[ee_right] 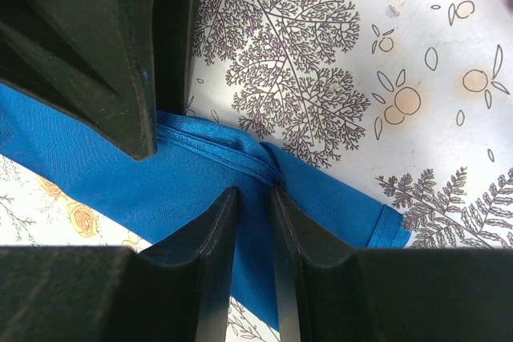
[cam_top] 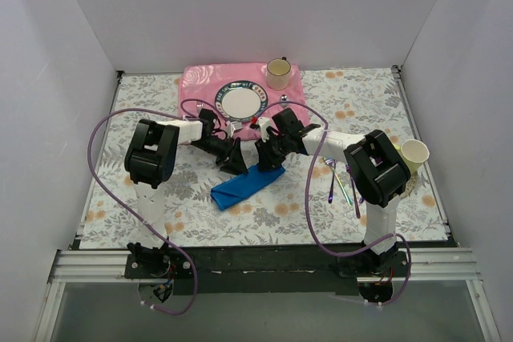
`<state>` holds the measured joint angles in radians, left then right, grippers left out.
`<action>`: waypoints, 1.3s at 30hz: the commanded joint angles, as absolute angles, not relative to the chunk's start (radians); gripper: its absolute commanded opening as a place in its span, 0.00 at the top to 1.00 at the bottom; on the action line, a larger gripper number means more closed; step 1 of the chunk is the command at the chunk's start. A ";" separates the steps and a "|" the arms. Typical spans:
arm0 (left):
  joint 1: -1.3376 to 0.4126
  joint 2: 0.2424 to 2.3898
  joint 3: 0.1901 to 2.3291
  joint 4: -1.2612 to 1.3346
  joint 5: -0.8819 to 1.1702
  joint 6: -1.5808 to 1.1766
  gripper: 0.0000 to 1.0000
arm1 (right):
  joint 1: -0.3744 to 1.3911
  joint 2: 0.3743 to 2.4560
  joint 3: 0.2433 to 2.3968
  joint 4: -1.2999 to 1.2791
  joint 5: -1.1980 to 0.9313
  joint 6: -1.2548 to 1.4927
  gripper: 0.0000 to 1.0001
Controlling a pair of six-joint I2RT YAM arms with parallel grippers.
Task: Fold the napkin into a case and place the utensils inside
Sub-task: Pick up the smaller rectangle-folded napkin from the center of the board.
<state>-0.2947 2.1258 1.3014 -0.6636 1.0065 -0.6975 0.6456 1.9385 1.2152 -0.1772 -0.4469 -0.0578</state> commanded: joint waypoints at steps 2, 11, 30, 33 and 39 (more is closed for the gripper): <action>-0.307 2.158 1.279 -0.609 0.937 -0.689 0.74 | 0.646 1.988 1.187 -0.206 -0.382 -0.063 0.68; -0.307 2.118 1.279 -0.598 0.893 -0.658 1.00 | 0.606 1.890 1.190 -0.192 -0.553 -0.072 0.55; -0.420 1.887 1.298 -0.634 0.611 -0.371 1.00 | 0.411 1.874 1.546 -0.601 -0.771 -0.402 0.06; -0.445 1.858 1.267 -0.600 0.586 -0.330 1.00 | 0.410 1.928 1.603 -0.672 -0.807 -0.474 0.06; -0.482 1.783 1.210 -0.542 0.532 -0.276 1.00 | 0.385 1.962 1.572 -0.644 -0.873 -0.471 0.07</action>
